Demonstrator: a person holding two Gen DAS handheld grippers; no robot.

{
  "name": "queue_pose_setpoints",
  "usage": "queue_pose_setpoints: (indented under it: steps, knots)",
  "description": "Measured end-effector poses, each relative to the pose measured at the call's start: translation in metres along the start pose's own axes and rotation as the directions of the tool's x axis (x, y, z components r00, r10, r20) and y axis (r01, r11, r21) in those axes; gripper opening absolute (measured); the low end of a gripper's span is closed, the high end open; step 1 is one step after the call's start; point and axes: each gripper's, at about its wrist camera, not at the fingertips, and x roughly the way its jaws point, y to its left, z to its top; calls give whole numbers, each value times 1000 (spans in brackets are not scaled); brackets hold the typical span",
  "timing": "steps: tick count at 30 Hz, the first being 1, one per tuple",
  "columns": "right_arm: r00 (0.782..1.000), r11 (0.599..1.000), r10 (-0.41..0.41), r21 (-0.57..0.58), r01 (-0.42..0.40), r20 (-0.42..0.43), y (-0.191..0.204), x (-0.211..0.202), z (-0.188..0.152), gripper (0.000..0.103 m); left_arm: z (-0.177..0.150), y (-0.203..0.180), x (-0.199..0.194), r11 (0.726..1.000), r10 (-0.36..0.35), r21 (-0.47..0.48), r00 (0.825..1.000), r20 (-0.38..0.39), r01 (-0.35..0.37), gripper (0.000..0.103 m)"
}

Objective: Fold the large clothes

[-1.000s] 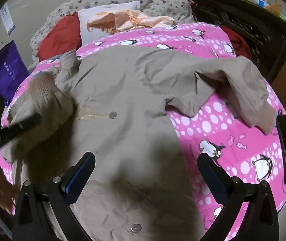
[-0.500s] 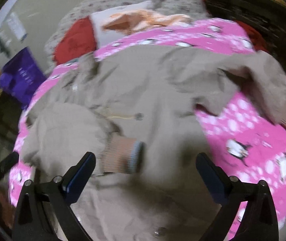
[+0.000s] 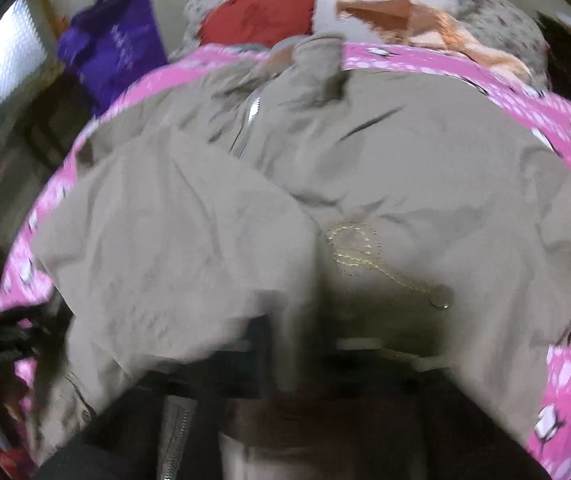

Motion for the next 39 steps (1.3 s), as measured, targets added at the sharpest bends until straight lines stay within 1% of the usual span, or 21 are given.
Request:
queue_pose_setpoints:
  steps: [3, 6, 9, 11, 13, 14, 15, 16, 17, 19, 20, 21, 22, 26, 32, 33, 34, 35, 36, 37, 39]
  knots:
    - [998, 999, -10, -45, 13, 63, 2, -22, 2, 3, 2, 8, -4, 999, 33, -7, 999, 25, -33, 68]
    - [985, 999, -32, -22, 36, 168, -12, -60, 11, 3, 2, 20, 1, 996, 85, -33, 996, 15, -84, 68]
    - [969, 992, -120, 1, 123, 216, -36, -87, 25, 3, -1, 26, 5, 996, 62, -64, 998, 9, -62, 68]
    - [961, 983, -181, 9, 183, 207, -47, -85, 31, 3, -3, 25, 5, 996, 69, -53, 997, 18, -68, 68]
    - [964, 973, -229, 18, 229, 132, -61, -59, 35, 4, -4, 23, 5, 996, 78, -47, 997, 19, -77, 69]
    - [961, 967, -255, 21, 254, 107, -64, -49, 35, 12, -3, 23, 6, 996, 78, -48, 997, 18, -77, 69]
    - [942, 944, -329, 26, 328, 63, -67, -33, 35, 27, -3, 22, 6, 996, 75, -50, 997, 18, -74, 68]
    - [935, 935, -353, 37, 352, 41, -66, -29, 34, 32, -3, 24, 5, 996, 67, -58, 998, 18, -66, 68]
    - [946, 946, -321, 66, 317, 52, -63, -31, 37, 35, 0, 24, 5, 996, 62, -63, 998, 17, -61, 68]
    - [977, 981, -178, 94, 168, 114, -51, -45, 41, 47, -1, 30, 3, 996, 49, -70, 999, 20, -48, 69]
    - [984, 993, -101, 76, 91, 144, -36, -50, 47, 61, -1, 31, 4, 997, 47, -70, 999, 20, -46, 69]
    - [985, 1000, -15, 22, 12, 171, -10, -51, 56, 69, -1, 32, 4, 997, 48, -65, 999, 20, -46, 69]
    - [984, 999, 43, -26, -39, 174, 7, -49, 64, 69, -1, 32, 4, 997, 50, -60, 998, 23, -49, 69]
    - [966, 954, 235, -216, -208, 108, 96, -19, 94, 68, 1, 32, 4, 997, 45, -67, 998, 42, -42, 69]
    - [959, 881, 284, -400, -254, 17, 191, 40, 130, 64, -1, 42, 3, 996, 6, -92, 998, 55, 0, 69]
    - [963, 871, 269, -423, -249, -13, 204, 54, 133, 59, -1, 44, 3, 996, -2, -90, 998, 58, 7, 69]
    - [968, 864, 250, -443, -239, -35, 213, 64, 131, 49, -1, 46, 2, 996, -11, -88, 998, 61, 16, 69]
    - [974, 853, 222, -473, -222, -56, 221, 75, 130, 9, -1, 50, 1, 996, -22, -87, 998, 65, 28, 69]
    - [979, 835, 192, -511, -202, -74, 228, 85, 130, 1, 0, 54, 1, 995, -34, -89, 997, 69, 40, 69]
    - [982, 830, 178, -526, -185, -65, 229, 89, 131, 1, 1, 57, 0, 994, -48, -92, 996, 73, 55, 69]
    - [972, 831, 231, -512, -218, -40, 232, 86, 140, 1, 0, 65, -3, 990, -84, -107, 992, 90, 94, 69]
